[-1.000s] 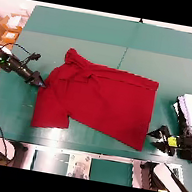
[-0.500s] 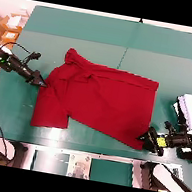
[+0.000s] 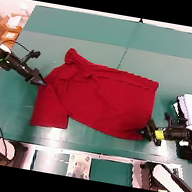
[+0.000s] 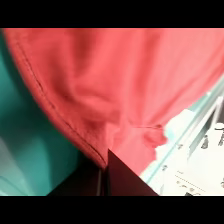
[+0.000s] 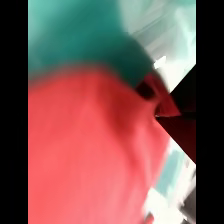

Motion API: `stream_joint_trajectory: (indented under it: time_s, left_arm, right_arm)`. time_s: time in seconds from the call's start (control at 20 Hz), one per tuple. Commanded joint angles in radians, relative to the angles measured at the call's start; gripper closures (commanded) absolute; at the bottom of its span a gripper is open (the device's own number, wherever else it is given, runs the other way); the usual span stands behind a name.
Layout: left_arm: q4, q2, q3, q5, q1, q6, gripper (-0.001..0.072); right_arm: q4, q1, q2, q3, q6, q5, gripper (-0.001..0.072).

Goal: Fold the shirts.

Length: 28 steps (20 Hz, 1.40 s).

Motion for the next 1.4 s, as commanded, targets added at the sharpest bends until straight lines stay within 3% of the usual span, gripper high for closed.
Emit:
stream_joint_trajectory:
  time_s: [0.0, 0.2, 0.35, 0.55, 0.7, 0.8, 0.9, 1.05, 1.2, 1.35]
  left_arm:
    - [-0.099, 0.099, 0.034, -0.055, 0.001, -0.007, 0.0684]
    - [-0.348, 0.372, 0.174, -0.030, 0.001, -0.006, 0.0684]
    - [-0.542, 0.619, 0.359, 0.129, 0.001, -0.005, 0.0683]
    - [-0.534, 0.933, 0.549, 0.457, 0.001, 0.002, 0.0683]
    - [-0.488, 1.119, 0.573, 0.597, 0.001, -0.002, 0.0683]
    - [-0.393, 1.197, 0.573, 0.635, 0.001, -0.037, 0.0683]
    - [-0.260, 1.212, 0.573, 0.622, 0.001, -0.129, 0.0683]
    - [-0.056, 1.148, 0.571, 0.487, 0.001, -0.299, 0.0683]
    - [-0.084, 0.976, 0.565, 0.275, 0.001, -0.333, 0.0683]
    - [-0.221, 0.784, 0.410, 0.233, -0.001, -0.317, 0.0683]
  right_arm:
    - [0.212, 0.001, 0.047, 0.174, -0.069, 0.089, 0.0697]
    - [0.282, 0.000, 0.150, 0.651, -0.018, 0.120, 0.0697]
    - [0.301, -0.036, 0.191, 1.070, -0.006, 0.063, 0.0697]
    - [0.299, -0.130, 0.259, 1.472, -0.008, -0.055, 0.0697]
    - [0.230, -0.179, 0.328, 1.602, -0.022, -0.158, 0.0697]
    - [0.156, -0.180, 0.367, 1.607, -0.010, -0.186, 0.0697]
    - [0.095, -0.180, 0.370, 1.603, 0.005, -0.149, 0.0697]
    - [0.119, -0.180, 0.364, 1.479, 0.004, -0.112, 0.0697]
    - [0.242, -0.172, 0.350, 1.189, -0.035, -0.118, 0.0697]
    - [0.264, -0.080, 0.311, 0.854, -0.126, -0.227, 0.0697]
